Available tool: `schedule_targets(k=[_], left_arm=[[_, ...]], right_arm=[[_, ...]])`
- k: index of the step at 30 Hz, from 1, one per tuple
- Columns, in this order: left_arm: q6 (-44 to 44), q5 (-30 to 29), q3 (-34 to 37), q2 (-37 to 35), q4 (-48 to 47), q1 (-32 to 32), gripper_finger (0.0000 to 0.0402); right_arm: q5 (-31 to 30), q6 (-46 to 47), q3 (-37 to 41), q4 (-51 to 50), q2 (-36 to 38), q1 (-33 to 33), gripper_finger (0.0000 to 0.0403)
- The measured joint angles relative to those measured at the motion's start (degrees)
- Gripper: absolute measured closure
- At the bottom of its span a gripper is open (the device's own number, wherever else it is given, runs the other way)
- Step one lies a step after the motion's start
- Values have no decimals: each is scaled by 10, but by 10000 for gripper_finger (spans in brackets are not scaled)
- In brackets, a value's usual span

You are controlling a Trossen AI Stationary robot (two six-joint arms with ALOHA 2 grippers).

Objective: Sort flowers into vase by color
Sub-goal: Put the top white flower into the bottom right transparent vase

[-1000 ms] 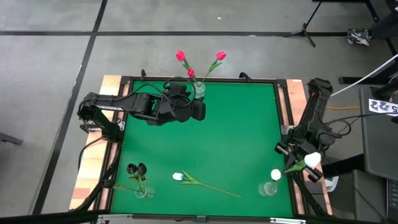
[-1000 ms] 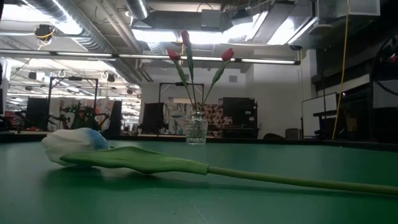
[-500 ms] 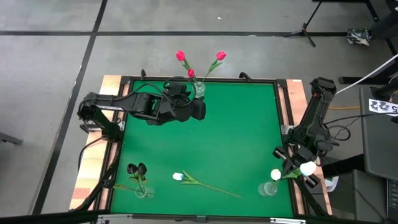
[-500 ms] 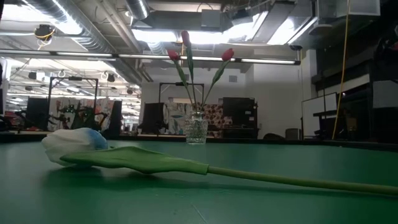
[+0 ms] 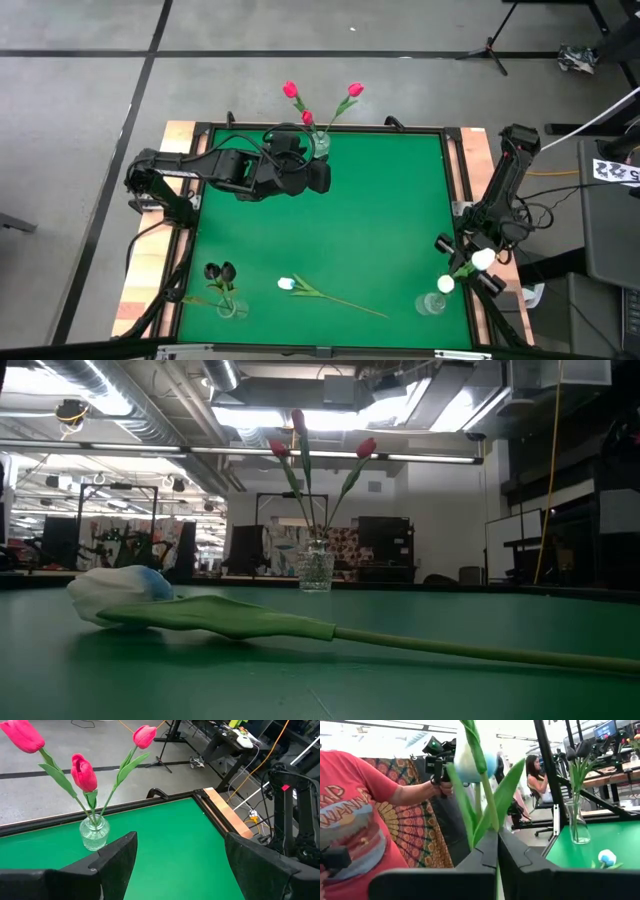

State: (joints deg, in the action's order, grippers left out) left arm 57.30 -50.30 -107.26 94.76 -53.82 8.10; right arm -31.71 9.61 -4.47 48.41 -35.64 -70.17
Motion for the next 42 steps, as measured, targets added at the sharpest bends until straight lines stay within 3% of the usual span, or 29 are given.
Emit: schedule_targets(k=[9,26,42], left_arm=[[-2,-1,0,0,0,0,108],[0,-1,0,0,0,0,108],[12,-3,0,18,2,0,108]], right_arm=[[49,0,0,-8,0,0,403],[43,5,0,-65,0,0,401],[60,57,0,-70,0,0,343]])
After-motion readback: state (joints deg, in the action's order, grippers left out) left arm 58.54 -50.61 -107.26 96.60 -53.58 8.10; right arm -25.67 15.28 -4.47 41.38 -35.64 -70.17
